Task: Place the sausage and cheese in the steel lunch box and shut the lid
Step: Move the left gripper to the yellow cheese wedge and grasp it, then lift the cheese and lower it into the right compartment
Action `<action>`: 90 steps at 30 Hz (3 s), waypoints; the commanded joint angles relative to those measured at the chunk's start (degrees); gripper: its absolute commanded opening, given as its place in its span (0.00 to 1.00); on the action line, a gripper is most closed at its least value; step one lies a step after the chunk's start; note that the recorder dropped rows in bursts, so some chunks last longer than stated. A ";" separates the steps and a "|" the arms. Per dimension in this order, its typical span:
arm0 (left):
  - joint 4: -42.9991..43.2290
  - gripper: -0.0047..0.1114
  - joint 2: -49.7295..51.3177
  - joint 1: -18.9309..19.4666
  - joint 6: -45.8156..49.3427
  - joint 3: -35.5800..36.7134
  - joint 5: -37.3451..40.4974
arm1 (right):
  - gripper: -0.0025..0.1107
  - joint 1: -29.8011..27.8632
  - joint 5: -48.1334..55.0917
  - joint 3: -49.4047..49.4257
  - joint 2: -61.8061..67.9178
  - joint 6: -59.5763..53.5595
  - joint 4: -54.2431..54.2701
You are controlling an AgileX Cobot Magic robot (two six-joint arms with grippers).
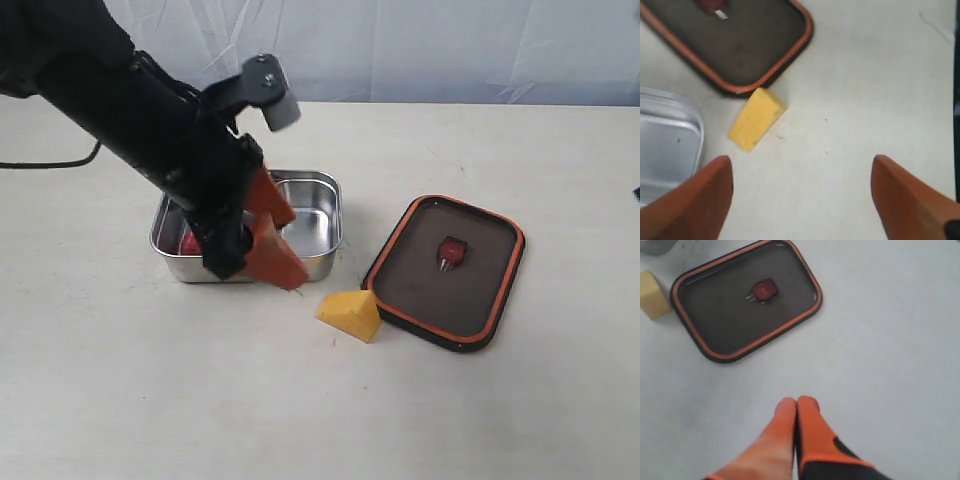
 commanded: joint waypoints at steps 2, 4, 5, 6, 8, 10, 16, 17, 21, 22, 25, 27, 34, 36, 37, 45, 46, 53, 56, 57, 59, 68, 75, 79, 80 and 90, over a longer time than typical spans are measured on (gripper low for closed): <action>0.68 0.67 -0.41 -5.58 17.39 1.48 -7.78 | 0.02 -0.66 1.06 -0.09 -5.25 2.20 -2.17; 0.68 0.67 -0.19 -6.73 18.79 1.51 -11.83 | 0.02 -0.66 1.06 -0.09 -5.80 3.01 -2.17; 0.68 0.67 0.18 -7.11 19.41 1.51 -12.68 | 0.02 -0.66 1.06 -0.09 -6.18 3.01 -2.17; 0.68 0.67 0.64 -7.47 20.28 1.62 -13.05 | 0.02 -0.66 1.06 -0.09 -6.52 3.01 -2.06; 0.68 0.67 2.08 -8.07 21.43 1.61 -13.50 | 0.02 -0.66 1.06 -0.09 -6.98 3.11 -2.06; 0.68 0.66 4.06 -8.53 21.86 1.61 -13.50 | 0.02 -0.66 1.06 -0.09 -7.29 3.25 -2.06; 0.30 0.66 9.97 -8.57 23.12 1.61 -13.07 | 0.02 -0.66 1.06 -0.09 -7.31 3.36 -1.82; 0.30 0.66 10.58 -8.57 23.56 1.61 -12.96 | 0.02 -0.66 1.06 -0.09 -7.31 3.36 -1.82; -2.14 0.64 12.39 -8.57 27.56 1.61 -13.63 | 0.02 -0.66 1.06 -0.09 -7.31 3.36 -2.05; -2.37 0.64 12.82 -8.57 28.68 1.61 -13.97 | 0.02 -0.66 1.06 -0.09 -7.31 3.36 -2.05; -2.71 0.64 14.07 -8.57 29.45 1.61 -15.92 | 0.02 -0.66 1.06 -0.09 -7.31 3.36 -2.05; -3.09 0.64 14.89 -8.57 30.68 1.61 -16.83 | 0.02 -0.66 1.06 -0.09 -7.31 3.36 -2.05; -6.70 0.64 15.24 -9.06 39.64 1.61 -19.91 | 0.02 -0.66 1.06 -0.09 -7.31 3.48 -2.04; -6.70 0.64 15.24 -9.87 40.50 1.61 -21.37 | 0.02 -0.66 1.06 -0.09 -7.31 3.48 -2.04; -6.70 0.64 15.24 -10.30 40.68 1.61 -21.89 | 0.02 -0.66 1.06 -0.09 -7.31 3.48 -2.04; -3.43 0.64 15.24 -13.22 40.94 1.61 -26.58 | 0.02 -0.66 1.06 -0.09 -7.31 4.29 -2.04; -3.43 0.64 15.24 -13.22 40.94 1.61 -26.58 | 0.02 -0.66 1.06 -0.09 -7.31 4.29 -2.04; -2.88 0.64 17.42 -13.22 40.83 1.61 -26.69 | 0.02 -0.66 1.06 -0.09 -7.31 4.42 -1.69; -2.88 0.64 18.25 -13.22 40.83 1.61 -26.69 | 0.02 -0.66 1.06 -0.09 -7.31 4.42 -1.58; -2.88 0.64 18.51 -13.22 40.83 1.61 -26.69 | 0.02 -0.66 1.06 -0.09 -7.31 4.42 -1.58; -2.88 0.64 19.00 -13.22 40.83 1.61 -26.93 | 0.02 -0.66 1.06 -0.09 -7.31 4.42 -1.58; -3.52 0.49 20.10 -13.22 40.83 1.61 -28.11 | 0.02 -0.66 1.06 -0.09 -7.31 4.42 -1.60; -3.52 0.14 20.21 -13.22 40.83 1.61 -26.63 | 0.02 -0.66 1.06 -0.09 -7.31 4.42 -2.44; -2.70 0.04 18.71 -14.41 40.93 1.61 -25.85 | 0.02 -0.66 1.06 -0.09 -7.31 4.42 -2.44; -2.59 0.04 18.14 -14.97 40.93 1.61 -26.13 | 0.02 -0.66 1.06 -0.09 -7.31 4.42 -2.44; -0.64 0.04 14.76 -17.07 39.11 1.61 -29.19 | 0.02 -0.66 1.06 -0.09 -7.31 4.66 -1.05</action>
